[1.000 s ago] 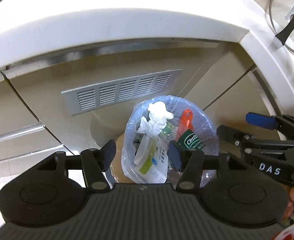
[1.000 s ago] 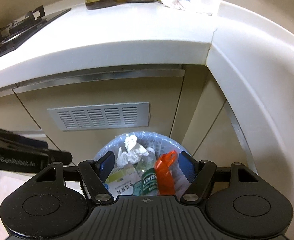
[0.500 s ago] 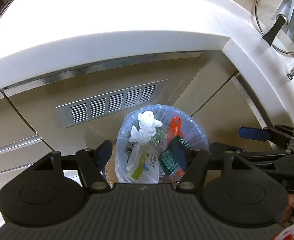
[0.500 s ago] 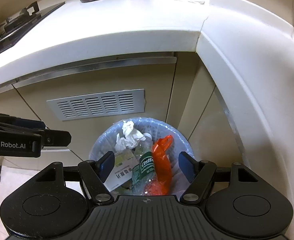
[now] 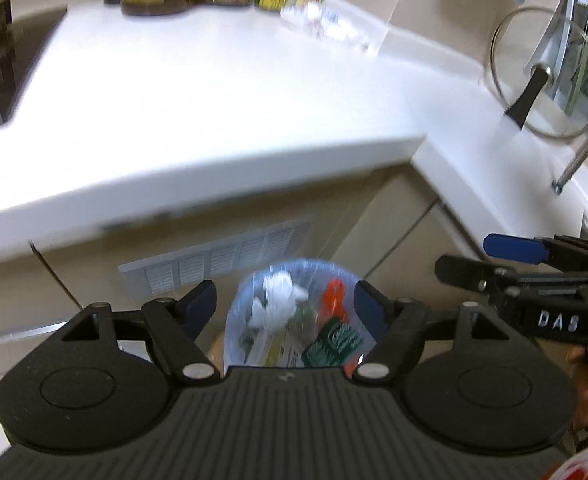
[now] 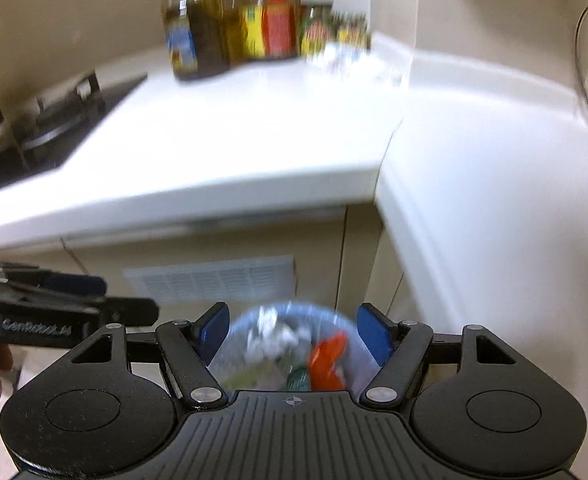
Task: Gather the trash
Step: 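Move both tools back up to the countertop toward the tissue and plastic cup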
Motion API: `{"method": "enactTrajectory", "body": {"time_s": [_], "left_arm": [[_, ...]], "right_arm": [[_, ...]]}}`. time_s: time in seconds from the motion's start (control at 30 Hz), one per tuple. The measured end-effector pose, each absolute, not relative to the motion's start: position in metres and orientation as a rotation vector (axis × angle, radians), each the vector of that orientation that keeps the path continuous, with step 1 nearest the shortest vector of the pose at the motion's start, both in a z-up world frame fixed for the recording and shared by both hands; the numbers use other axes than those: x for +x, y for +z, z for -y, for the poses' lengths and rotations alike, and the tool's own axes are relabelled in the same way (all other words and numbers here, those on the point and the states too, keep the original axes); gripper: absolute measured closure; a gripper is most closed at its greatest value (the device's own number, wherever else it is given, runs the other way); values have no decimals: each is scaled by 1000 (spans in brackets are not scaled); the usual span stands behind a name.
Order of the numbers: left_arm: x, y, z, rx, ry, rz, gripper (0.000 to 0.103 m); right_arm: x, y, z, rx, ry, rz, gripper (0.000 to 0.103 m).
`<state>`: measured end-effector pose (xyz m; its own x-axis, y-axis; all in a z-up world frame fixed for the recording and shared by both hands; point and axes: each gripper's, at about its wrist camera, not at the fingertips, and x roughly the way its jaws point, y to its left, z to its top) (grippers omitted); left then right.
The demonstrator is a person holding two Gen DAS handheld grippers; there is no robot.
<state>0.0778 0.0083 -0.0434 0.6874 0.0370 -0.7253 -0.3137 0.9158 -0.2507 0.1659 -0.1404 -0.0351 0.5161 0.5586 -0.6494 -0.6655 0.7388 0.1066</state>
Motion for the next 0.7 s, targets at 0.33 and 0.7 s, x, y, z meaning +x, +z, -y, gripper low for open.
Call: {"method": "enactTrajectory", "body": {"time_s": [0.33, 0.7], "left_arm": [[108, 6, -20, -347, 265, -676, 24], [162, 34, -31, -295, 352, -662, 20]], "right_arm": [[215, 1, 148, -94, 741, -619, 32], [288, 16, 150, -119, 806, -593, 32]]}}
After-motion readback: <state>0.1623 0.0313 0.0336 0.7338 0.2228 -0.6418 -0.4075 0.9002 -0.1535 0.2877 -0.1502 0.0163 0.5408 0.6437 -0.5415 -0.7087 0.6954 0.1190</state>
